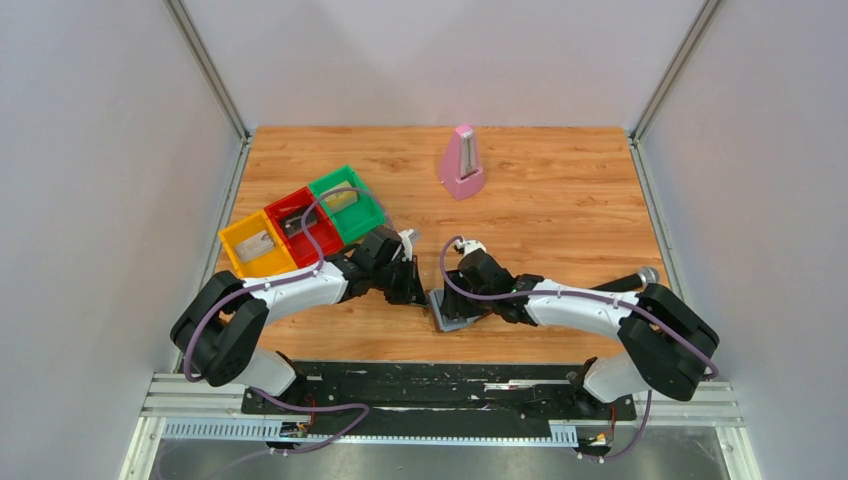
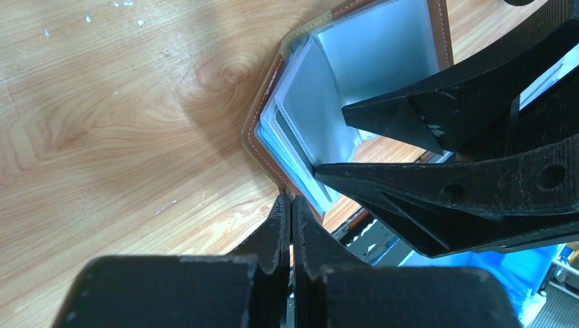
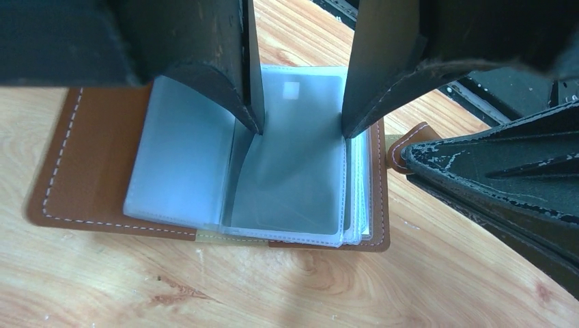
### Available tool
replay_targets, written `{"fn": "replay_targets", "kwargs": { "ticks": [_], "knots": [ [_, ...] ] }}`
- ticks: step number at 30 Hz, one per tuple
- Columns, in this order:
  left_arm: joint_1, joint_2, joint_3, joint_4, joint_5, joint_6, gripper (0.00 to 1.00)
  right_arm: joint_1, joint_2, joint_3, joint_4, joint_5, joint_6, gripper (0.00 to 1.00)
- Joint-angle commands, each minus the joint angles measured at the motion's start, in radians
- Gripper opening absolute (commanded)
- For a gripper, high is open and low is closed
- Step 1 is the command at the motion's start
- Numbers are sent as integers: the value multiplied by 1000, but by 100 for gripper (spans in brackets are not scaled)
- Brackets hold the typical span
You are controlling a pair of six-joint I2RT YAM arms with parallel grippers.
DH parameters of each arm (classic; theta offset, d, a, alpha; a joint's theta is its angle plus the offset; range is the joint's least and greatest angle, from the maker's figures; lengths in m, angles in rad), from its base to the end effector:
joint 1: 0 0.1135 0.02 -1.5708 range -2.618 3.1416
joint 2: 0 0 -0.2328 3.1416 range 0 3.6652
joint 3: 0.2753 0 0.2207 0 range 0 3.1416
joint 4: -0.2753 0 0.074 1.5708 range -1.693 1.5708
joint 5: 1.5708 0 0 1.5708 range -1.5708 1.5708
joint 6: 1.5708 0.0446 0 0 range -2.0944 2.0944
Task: Take the credit cards out of the card holder
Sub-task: Remove the credit card from the card holder.
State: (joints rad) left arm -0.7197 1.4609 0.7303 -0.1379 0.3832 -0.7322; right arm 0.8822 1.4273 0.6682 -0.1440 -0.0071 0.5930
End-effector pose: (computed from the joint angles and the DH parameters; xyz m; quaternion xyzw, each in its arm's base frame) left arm 0.1899 -0.1887 0.1598 0.0597 0.9222 -0.3579 0.1338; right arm 0.1621 0.1975 0.1481 -0.1373 0.9348 0.2228 0.2403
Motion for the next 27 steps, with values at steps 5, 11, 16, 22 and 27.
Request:
{"fn": "replay_targets", "kwargs": {
  "ticks": [5,11,16,22,27],
  "knots": [
    [-6,-3,34,-1,2,21,0,3,-36,36,-68,107,-14,46],
    [-6,-4,34,-12,-9,26,0,3,-62,35,-91,122,-16,47],
    [-7,-1,32,-16,-14,29,0,3,-81,31,-107,141,-13,47],
    [-6,2,37,-27,-22,33,0,2,-115,29,-130,153,-15,46],
    [-6,2,45,-61,-51,41,0,1,-142,30,-147,157,-26,44]
  ]
}}
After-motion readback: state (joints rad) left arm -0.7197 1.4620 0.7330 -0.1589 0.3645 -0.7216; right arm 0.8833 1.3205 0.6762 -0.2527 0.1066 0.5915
